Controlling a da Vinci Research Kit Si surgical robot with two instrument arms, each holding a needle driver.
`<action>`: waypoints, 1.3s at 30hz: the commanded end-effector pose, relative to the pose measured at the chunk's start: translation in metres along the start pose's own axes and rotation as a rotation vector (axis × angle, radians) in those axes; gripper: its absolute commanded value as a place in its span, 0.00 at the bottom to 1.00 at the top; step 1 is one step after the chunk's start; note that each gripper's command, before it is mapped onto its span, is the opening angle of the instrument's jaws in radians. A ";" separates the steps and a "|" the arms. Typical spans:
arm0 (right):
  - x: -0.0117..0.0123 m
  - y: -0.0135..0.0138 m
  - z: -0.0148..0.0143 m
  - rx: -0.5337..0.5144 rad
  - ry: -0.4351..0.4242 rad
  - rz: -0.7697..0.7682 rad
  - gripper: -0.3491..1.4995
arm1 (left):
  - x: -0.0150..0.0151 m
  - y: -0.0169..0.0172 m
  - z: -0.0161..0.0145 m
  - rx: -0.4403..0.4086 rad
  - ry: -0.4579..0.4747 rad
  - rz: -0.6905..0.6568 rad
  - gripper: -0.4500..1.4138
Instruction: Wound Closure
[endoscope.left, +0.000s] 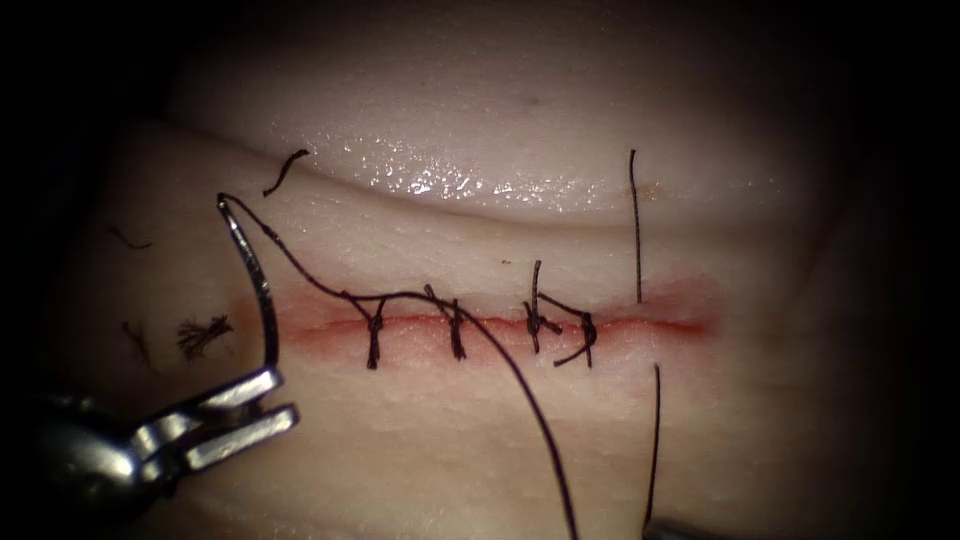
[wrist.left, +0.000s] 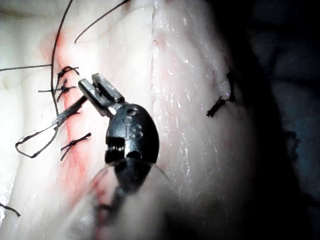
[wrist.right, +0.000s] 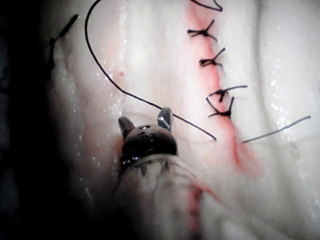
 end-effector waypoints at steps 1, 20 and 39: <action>-0.0018 0.0021 -0.0004 -0.027 -0.035 0.012 0.99 | -0.0005 0.0007 0.0005 -0.002 0.001 -0.001 0.00; -0.0098 0.0190 0.0083 -0.110 0.273 1.013 0.83 | -0.0006 0.0030 0.0021 -0.056 0.000 0.020 0.00; -0.0151 0.0201 0.0192 -0.070 0.240 1.159 0.88 | 0.0002 0.0042 0.0025 -0.078 -0.008 0.025 0.00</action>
